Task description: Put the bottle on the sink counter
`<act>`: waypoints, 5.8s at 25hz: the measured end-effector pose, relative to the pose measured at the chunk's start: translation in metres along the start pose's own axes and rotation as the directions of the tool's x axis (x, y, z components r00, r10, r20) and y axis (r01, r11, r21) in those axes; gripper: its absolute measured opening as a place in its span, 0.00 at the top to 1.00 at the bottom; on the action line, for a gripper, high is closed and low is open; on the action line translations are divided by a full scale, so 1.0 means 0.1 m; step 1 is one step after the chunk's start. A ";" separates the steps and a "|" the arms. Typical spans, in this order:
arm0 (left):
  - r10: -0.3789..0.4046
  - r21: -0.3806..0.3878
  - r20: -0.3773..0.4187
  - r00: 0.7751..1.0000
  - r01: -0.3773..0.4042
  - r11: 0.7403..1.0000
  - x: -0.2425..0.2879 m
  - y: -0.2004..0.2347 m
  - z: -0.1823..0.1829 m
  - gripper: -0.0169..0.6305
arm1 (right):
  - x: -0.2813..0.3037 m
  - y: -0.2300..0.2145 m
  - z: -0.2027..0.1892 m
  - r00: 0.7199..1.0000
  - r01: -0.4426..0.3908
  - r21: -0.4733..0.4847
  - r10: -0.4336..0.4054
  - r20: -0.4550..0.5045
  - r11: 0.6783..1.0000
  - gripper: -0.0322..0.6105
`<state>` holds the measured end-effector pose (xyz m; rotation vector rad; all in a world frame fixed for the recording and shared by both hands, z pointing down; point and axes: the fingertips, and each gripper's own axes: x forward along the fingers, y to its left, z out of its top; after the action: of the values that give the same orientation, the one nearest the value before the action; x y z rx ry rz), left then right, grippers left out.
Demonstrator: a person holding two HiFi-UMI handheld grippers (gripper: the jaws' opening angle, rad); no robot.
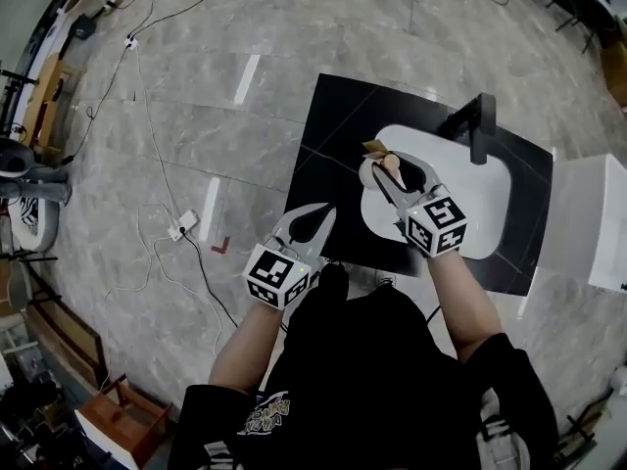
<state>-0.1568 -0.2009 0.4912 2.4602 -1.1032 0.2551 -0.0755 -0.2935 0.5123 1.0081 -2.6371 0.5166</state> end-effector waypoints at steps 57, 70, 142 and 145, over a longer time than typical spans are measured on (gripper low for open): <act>-0.120 -0.011 -0.057 0.991 0.119 0.993 0.19 0.89 -0.26 0.97 | 1.69 -0.71 -0.21 0.989 0.146 -0.106 -0.148 -0.017 0.984 0.69; -0.104 -0.012 -0.046 0.993 0.104 0.995 0.15 0.61 -0.22 0.97 | 1.20 -0.66 -0.30 0.987 0.151 -0.069 -0.154 -0.052 0.986 0.72; -0.200 0.081 -0.046 0.979 0.203 0.976 -0.79 -1.72 -0.56 0.97 | -2.33 1.42 -0.87 0.984 0.156 0.152 -0.167 0.059 0.976 0.91; -0.208 0.074 -0.046 0.977 0.211 0.975 -0.88 -1.69 -0.60 0.97 | -2.32 1.53 -0.90 0.983 0.164 0.155 -0.174 0.053 0.974 0.91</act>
<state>-0.0890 -0.0147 0.4634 2.6052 -0.8236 0.2841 -0.0019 -0.0138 0.4725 1.3024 -2.5687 0.6599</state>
